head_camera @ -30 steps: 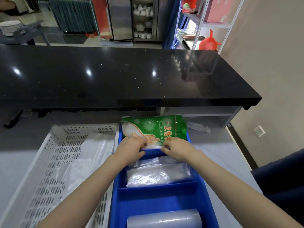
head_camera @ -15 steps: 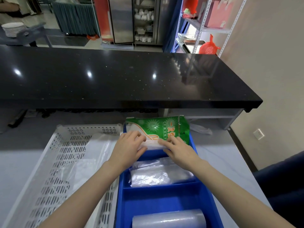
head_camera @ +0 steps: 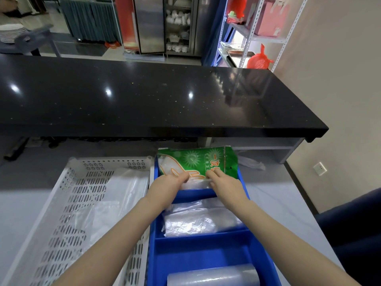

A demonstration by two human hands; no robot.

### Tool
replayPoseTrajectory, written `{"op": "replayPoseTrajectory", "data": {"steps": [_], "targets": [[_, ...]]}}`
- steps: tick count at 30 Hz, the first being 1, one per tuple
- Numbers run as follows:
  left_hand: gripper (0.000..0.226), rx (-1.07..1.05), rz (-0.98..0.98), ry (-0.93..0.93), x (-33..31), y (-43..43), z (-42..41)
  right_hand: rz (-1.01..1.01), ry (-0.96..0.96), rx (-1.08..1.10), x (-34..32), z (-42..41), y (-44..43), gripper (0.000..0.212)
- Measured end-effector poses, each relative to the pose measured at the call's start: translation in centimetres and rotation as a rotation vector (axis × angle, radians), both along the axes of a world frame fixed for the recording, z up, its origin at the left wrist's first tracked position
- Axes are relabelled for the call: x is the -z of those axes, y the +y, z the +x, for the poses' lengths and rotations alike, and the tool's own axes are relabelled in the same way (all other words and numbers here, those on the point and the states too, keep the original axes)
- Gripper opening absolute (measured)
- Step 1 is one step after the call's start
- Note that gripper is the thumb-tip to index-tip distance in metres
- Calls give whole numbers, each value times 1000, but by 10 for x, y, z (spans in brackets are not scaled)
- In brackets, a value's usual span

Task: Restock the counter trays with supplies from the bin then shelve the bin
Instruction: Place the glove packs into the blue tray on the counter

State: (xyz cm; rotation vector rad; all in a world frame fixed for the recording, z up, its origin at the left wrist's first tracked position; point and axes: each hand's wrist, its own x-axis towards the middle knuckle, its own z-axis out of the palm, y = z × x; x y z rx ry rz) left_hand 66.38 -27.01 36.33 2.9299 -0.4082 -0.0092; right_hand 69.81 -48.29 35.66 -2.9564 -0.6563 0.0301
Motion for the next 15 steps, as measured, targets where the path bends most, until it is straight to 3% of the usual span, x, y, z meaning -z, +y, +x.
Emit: {"op": "replayPoseTrajectory", "data": {"steps": [4,9,12,15], "targets": [[38,165,129,-18,1,3,0,-39,-7,-77,1,3,-5,16],[24,125,186,56,4,9,-3,-11,89,-110,5,3,-19,29],[21,121,153,110,2,8,-6,0,139,-98,4,-1,-22,33],[25,48,20,96,2,6,-5,-50,-7,-146,0,-1,-25,32]]}}
